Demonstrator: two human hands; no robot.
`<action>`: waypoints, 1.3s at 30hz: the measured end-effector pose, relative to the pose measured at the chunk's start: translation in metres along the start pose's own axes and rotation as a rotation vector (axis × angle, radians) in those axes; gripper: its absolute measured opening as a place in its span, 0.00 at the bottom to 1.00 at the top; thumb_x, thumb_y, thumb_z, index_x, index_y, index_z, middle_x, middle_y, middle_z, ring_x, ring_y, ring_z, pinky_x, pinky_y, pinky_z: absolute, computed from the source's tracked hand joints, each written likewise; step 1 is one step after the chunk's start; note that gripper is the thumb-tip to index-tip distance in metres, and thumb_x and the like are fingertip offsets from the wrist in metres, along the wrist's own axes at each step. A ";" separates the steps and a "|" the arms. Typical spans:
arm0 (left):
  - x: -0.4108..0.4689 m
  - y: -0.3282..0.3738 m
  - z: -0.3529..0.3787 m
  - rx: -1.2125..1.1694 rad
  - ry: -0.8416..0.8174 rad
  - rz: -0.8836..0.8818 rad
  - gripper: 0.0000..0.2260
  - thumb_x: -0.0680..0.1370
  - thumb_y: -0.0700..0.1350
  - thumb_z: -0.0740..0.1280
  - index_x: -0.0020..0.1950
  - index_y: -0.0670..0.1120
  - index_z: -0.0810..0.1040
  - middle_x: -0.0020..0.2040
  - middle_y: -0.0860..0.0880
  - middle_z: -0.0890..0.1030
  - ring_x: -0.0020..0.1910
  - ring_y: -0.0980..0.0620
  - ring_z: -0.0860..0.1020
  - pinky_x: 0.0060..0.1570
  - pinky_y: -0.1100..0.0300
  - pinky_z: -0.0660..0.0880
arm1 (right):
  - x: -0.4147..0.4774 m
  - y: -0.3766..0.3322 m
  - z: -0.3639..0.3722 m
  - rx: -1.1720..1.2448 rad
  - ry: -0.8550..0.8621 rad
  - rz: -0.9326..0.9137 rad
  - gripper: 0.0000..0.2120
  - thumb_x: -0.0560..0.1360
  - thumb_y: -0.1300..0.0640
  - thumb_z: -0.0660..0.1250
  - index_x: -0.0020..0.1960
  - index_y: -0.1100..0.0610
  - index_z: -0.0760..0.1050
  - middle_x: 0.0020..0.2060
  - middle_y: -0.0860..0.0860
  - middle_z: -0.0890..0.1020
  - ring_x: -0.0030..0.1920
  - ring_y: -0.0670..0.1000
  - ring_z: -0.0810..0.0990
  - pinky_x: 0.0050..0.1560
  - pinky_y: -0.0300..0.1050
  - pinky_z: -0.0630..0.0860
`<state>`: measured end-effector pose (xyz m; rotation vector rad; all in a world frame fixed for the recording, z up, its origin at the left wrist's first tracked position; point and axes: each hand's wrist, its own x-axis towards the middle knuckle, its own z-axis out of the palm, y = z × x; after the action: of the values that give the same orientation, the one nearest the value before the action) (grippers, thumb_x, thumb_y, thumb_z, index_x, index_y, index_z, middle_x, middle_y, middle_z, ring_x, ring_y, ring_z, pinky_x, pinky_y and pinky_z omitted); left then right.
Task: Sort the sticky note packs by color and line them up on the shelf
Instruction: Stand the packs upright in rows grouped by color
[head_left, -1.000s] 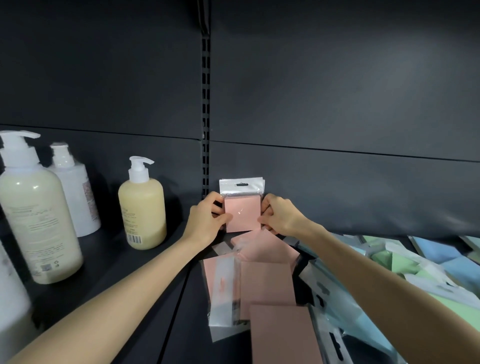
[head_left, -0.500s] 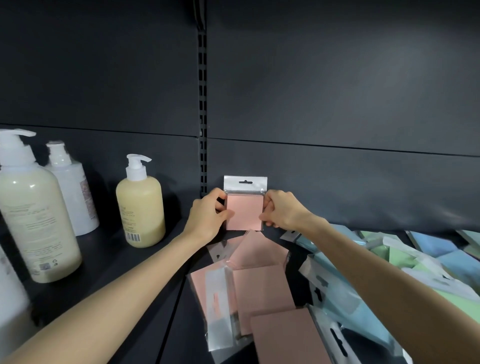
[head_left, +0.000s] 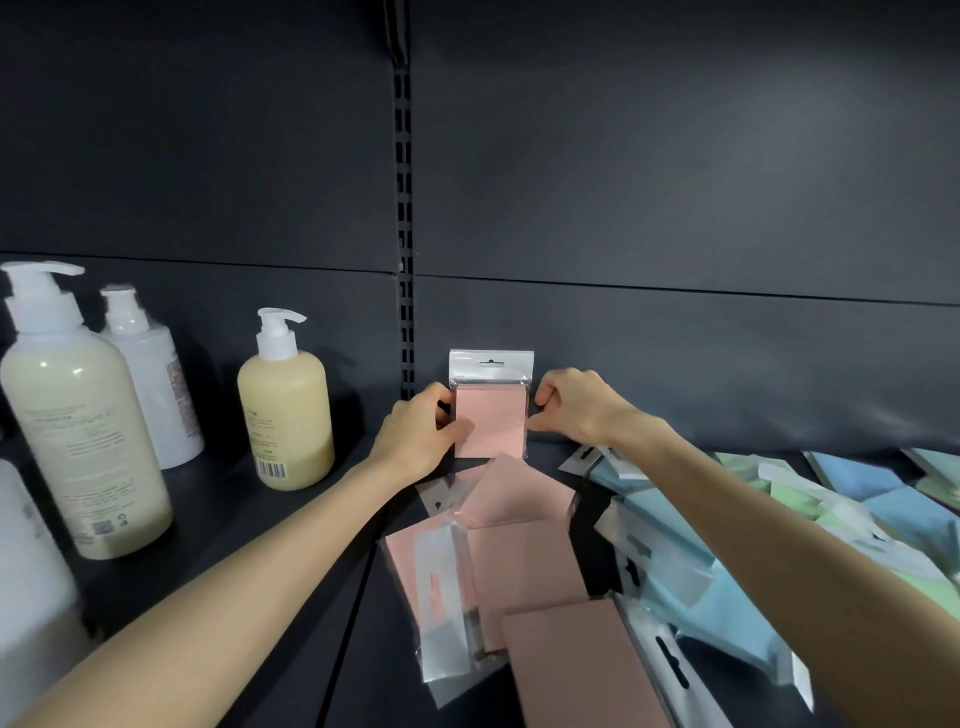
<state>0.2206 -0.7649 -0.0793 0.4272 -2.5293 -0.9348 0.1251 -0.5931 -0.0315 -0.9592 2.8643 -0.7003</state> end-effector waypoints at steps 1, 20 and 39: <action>-0.001 0.001 -0.001 0.014 0.000 -0.016 0.13 0.76 0.50 0.68 0.58 0.47 0.74 0.52 0.49 0.82 0.54 0.45 0.78 0.55 0.51 0.74 | -0.004 -0.001 -0.004 0.007 0.008 -0.007 0.13 0.70 0.55 0.71 0.49 0.62 0.75 0.46 0.60 0.80 0.48 0.61 0.77 0.52 0.54 0.77; -0.083 0.033 -0.032 -0.026 -0.389 0.038 0.15 0.68 0.58 0.74 0.48 0.50 0.82 0.43 0.54 0.82 0.41 0.58 0.78 0.44 0.63 0.73 | -0.076 0.004 0.012 0.165 -0.174 -0.129 0.26 0.67 0.46 0.74 0.62 0.51 0.73 0.53 0.49 0.80 0.52 0.49 0.78 0.58 0.46 0.75; -0.090 0.031 -0.044 0.028 -0.554 -0.103 0.32 0.64 0.59 0.76 0.64 0.53 0.68 0.51 0.57 0.77 0.52 0.60 0.77 0.53 0.62 0.75 | -0.085 0.005 -0.001 0.830 0.127 -0.014 0.19 0.71 0.66 0.71 0.58 0.57 0.68 0.47 0.54 0.84 0.42 0.51 0.83 0.43 0.44 0.80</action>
<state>0.3158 -0.7286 -0.0518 0.3447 -3.0405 -1.1897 0.1904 -0.5400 -0.0412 -0.7945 2.2422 -1.7821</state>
